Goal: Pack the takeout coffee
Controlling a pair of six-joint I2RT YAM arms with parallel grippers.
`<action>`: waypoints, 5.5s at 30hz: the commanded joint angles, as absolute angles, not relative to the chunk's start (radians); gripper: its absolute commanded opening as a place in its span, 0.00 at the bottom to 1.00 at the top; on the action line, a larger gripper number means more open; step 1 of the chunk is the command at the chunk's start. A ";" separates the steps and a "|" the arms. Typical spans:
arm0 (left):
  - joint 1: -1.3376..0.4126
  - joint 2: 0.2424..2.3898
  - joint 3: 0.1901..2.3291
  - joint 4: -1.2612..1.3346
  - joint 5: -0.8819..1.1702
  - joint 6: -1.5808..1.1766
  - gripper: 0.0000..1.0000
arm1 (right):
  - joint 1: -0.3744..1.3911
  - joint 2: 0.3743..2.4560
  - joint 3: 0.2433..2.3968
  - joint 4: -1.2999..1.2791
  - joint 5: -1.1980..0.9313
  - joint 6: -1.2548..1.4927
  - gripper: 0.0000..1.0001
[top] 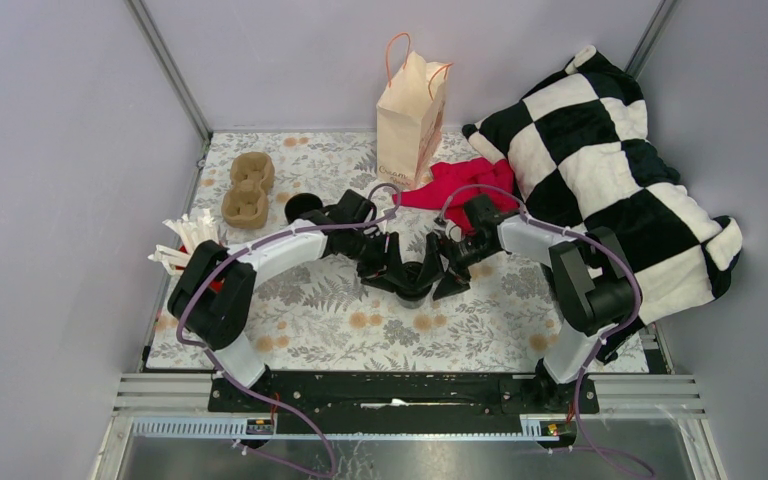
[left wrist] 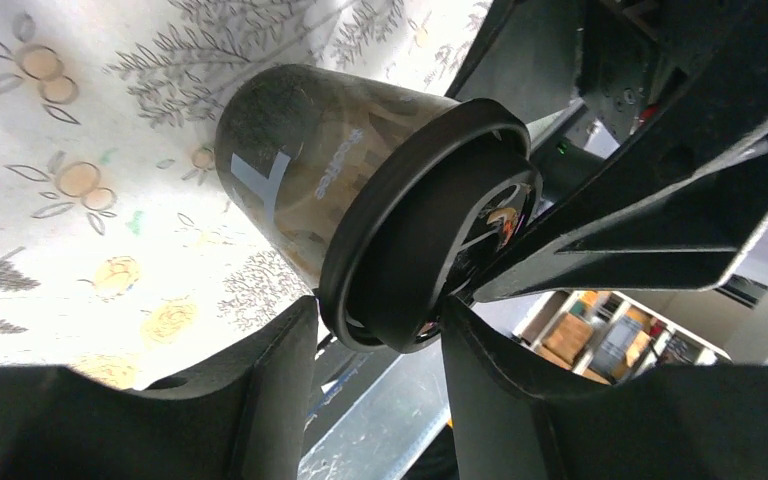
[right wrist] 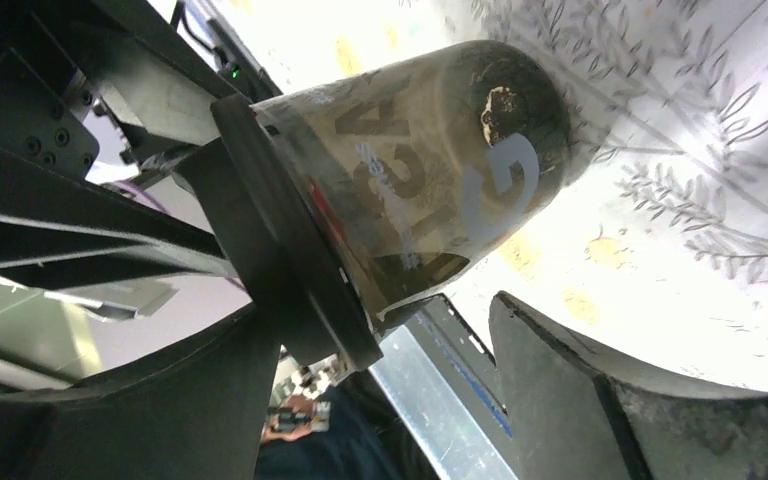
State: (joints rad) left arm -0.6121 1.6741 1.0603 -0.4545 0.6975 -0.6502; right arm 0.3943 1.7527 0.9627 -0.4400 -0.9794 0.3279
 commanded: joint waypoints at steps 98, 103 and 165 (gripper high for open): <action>-0.531 1.658 1.109 -0.379 0.656 -0.640 0.85 | 0.355 1.701 1.059 -0.497 -1.024 0.264 0.98; -0.531 1.693 1.120 -0.346 0.654 -0.640 0.82 | 0.380 1.741 1.064 -0.500 -1.055 0.246 0.93; -0.437 1.764 0.786 0.354 0.832 -0.922 0.82 | 0.395 1.906 1.061 -0.381 -1.093 0.281 0.69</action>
